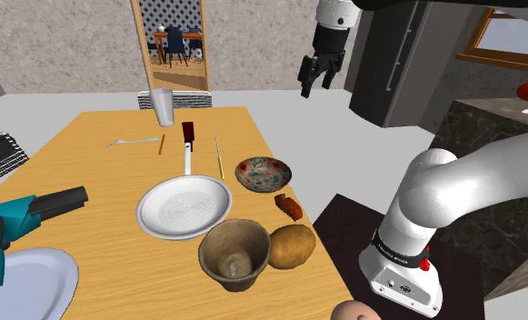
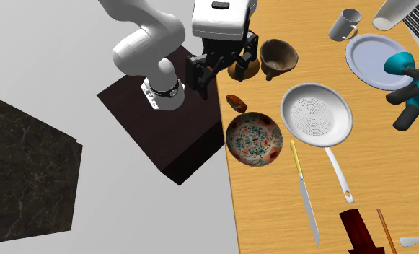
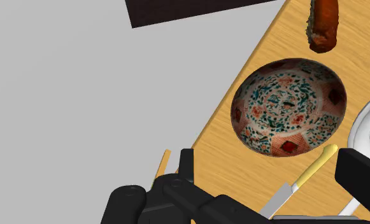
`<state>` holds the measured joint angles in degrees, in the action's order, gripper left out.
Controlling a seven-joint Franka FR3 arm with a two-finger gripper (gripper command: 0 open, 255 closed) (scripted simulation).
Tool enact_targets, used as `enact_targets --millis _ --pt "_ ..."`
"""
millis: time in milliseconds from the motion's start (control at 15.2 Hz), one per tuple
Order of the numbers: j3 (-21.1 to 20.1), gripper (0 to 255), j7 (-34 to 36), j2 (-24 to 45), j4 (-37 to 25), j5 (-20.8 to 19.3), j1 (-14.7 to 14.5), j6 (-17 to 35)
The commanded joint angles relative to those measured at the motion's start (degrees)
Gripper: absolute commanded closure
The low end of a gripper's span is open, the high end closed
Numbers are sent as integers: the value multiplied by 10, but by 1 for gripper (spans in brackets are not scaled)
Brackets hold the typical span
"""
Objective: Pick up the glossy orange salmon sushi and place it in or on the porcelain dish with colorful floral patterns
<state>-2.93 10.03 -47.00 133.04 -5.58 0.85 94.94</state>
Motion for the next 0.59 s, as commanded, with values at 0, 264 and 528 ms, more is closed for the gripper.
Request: enact_targets --millis 0,264,528 --pt "0 0 0 0 0 0 0 0" --pt "-24 0 27 -37 86 17 -15 50" --pt "-53 0 55 -66 164 37 -33 100"
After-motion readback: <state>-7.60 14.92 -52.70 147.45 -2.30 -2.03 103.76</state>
